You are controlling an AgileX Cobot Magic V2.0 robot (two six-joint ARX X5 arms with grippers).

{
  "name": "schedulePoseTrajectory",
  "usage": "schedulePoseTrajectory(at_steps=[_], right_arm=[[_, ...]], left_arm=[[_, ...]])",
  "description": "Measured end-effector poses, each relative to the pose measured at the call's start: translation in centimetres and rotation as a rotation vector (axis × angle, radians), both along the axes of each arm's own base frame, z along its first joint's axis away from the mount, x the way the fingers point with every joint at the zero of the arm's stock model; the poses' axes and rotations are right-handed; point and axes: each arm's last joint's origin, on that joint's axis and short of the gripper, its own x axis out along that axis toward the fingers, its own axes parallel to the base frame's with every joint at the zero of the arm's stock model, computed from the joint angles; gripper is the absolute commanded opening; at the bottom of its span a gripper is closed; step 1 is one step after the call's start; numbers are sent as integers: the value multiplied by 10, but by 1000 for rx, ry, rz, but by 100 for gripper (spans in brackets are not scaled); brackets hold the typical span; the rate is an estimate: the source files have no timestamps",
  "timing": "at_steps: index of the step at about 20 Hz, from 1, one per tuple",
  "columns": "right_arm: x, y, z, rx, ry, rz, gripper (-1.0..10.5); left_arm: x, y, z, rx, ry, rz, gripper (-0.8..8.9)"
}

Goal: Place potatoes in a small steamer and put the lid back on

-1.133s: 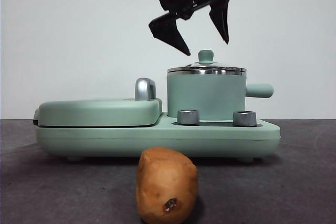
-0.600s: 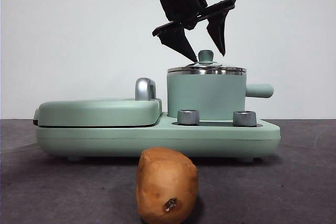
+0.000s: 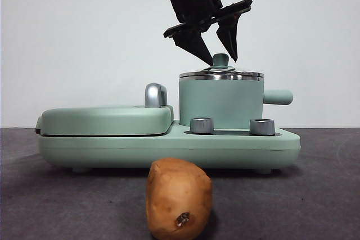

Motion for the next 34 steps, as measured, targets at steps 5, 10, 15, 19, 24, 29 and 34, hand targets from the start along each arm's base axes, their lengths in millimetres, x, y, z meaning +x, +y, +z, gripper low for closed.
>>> schedulePoseTrajectory(at_steps=[5,10,15,19,24,29,34], right_arm=[[0,0,-1,0,10,0,496],[-1,0,-3,1,33,-1,496],[3,0,-3,-7,79,-46,490],[14,7,7,-56,180,-43,485],[33,36,18,-220,284,-20,485],[55,96,-5,-358,411,86,485],[63,167,-43,-469,489,198,485]], left_arm=[[1,-3,-4,17,-12,8,10],[-1,-4,-3,35,-23,23,8],[-4,-2,16,58,5,23,8],[-11,10,66,-3,-67,34,8],[-20,50,85,69,20,90,8],[-36,93,112,96,58,152,8],[-73,140,148,64,12,209,8]])
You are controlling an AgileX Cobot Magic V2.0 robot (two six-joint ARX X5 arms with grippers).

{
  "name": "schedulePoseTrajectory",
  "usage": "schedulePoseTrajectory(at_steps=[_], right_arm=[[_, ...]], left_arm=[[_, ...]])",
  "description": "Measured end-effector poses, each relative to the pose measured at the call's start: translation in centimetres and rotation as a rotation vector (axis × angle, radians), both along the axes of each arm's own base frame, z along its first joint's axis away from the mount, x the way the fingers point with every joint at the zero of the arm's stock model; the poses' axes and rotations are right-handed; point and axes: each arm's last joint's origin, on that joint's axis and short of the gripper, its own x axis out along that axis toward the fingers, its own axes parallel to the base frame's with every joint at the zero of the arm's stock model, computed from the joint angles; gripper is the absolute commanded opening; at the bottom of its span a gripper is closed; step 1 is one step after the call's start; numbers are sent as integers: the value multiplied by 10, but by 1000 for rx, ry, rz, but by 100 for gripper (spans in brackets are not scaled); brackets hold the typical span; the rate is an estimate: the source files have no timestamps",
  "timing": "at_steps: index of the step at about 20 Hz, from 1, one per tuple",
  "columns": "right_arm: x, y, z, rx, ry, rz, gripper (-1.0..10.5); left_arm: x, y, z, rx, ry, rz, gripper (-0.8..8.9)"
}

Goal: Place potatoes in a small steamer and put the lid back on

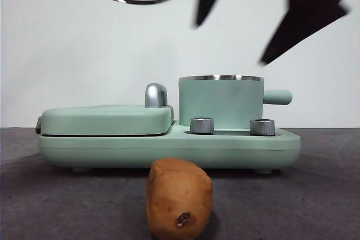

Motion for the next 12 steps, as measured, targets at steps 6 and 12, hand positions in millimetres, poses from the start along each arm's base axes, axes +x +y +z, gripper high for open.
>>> schedulePoseTrajectory(at_steps=[6,12], right_arm=[[3,52,-48,-83,104,64,485],[9,69,-87,-203,169,62,485]], left_arm=[[-12,28,-28,-9,96,-6,8],[-22,34,-68,5,127,-4,8]])
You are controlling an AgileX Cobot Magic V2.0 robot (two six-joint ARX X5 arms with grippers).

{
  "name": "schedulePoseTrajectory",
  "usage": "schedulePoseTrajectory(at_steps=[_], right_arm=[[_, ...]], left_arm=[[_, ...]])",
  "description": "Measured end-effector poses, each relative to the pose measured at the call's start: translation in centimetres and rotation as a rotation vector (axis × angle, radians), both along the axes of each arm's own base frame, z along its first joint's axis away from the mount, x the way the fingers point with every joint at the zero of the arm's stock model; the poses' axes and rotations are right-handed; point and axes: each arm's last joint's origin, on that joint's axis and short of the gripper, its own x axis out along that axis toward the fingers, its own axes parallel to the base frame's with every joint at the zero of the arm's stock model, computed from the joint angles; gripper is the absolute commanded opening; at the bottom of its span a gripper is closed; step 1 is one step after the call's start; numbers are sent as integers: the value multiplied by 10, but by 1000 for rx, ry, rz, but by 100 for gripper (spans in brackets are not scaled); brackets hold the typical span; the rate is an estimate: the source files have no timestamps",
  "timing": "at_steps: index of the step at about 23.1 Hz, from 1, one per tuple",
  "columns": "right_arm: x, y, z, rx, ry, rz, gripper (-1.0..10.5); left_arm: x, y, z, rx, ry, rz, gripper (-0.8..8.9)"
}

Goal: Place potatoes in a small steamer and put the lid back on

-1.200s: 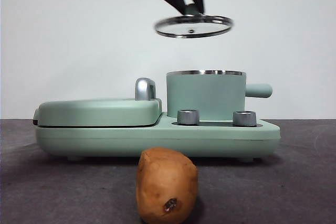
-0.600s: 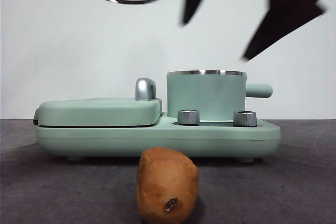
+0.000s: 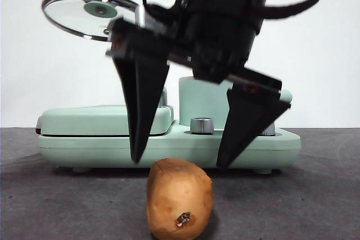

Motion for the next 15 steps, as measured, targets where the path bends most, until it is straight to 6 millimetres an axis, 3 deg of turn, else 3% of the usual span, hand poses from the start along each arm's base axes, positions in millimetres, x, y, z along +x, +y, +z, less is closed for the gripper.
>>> schedulePoseTrajectory(at_steps=[5,11,15], right_arm=[[6,10,-20,4,39,11,467],[8,13,-32,-28,62,10,194],[8,13,-32,-27,61,10,127]], left_arm=[[-34,18,-10,-25,-57,4,8],[-45,25,-14,-31,-73,8,8],[-49,27,-10,-36,-87,7,8]])
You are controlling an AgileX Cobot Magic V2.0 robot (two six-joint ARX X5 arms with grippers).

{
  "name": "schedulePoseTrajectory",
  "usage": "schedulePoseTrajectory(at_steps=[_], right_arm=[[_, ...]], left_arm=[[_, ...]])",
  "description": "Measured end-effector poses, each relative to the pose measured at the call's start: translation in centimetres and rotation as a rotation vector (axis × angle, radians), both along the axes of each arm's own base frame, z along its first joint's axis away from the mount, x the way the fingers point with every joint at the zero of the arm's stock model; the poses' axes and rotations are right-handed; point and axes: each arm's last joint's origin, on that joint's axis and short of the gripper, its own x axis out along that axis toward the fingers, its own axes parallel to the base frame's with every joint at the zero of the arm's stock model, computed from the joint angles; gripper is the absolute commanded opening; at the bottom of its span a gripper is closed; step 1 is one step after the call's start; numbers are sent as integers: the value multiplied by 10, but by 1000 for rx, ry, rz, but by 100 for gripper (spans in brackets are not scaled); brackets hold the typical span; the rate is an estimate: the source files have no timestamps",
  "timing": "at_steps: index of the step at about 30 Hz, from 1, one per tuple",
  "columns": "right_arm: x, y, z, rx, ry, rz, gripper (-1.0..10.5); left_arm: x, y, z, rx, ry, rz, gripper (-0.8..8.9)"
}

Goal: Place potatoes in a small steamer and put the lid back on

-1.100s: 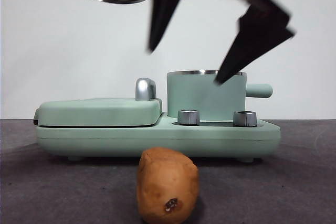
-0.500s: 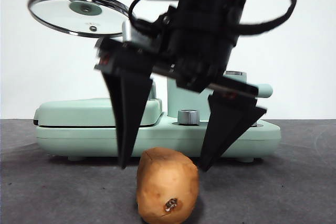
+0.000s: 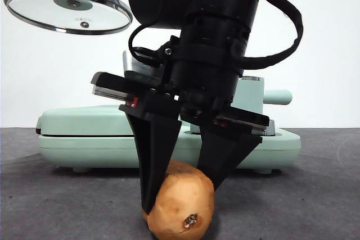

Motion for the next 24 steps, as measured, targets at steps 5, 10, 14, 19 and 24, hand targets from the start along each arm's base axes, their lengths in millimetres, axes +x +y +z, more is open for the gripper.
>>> schedulePoseTrajectory(at_steps=[5,10,14,19,24], right_arm=[[7,-2,15,-27,18,-17,127],[34,-4,68,4,-27,-29,127],[64,-20,123,64,-114,-59,127],[101,-52,177,134,-247,-127,128],[146,-71,185,71,-277,-179,127]], left_arm=[[-9,4,6,-5,-13,-1,8],[-13,6,7,6,-12,-11,8],[-14,7,8,7,-17,-13,8],[-14,7,9,4,-22,-13,8],[-14,6,10,-2,-35,-13,8]])
